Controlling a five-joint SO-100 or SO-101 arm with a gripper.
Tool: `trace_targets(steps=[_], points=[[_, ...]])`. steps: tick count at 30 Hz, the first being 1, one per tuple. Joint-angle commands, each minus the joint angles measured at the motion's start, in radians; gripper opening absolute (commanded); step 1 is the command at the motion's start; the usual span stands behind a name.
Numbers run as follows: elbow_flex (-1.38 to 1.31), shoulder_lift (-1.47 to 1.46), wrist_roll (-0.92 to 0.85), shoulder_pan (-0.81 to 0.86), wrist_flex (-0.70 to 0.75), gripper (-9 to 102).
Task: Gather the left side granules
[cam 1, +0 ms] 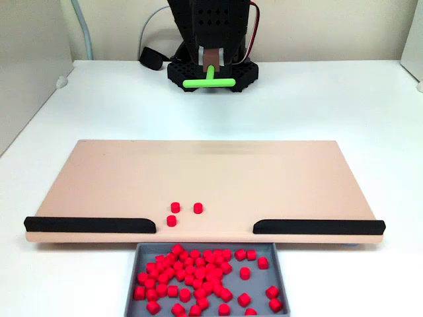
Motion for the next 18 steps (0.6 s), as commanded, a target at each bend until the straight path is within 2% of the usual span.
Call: trace_targets(steps=[1, 18], points=[[-0.020, 0.034, -0.002, -0.002, -0.003, 0], [-0.021, 0.040, 0.011, -0.018, -0.003, 0]])
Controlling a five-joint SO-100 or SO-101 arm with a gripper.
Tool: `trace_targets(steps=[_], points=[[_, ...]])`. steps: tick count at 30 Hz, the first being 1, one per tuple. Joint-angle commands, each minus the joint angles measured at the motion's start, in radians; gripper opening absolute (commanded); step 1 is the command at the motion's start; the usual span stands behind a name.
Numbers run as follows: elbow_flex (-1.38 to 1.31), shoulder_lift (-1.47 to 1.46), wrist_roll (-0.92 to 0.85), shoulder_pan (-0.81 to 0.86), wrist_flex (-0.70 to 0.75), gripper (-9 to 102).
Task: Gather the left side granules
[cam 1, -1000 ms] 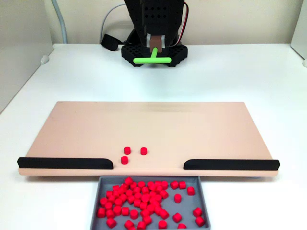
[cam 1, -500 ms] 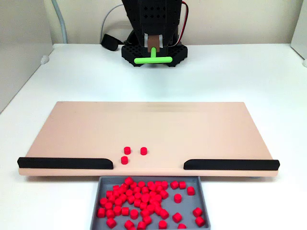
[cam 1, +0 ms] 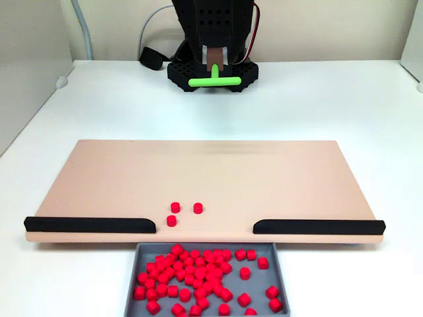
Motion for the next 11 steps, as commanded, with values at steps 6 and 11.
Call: trace_targets(steps=[6, 11], points=[[-0.021, 0.034, 0.006, -0.009, -0.003, 0], [-0.021, 0.034, -0.003, -0.005, -0.003, 0]])
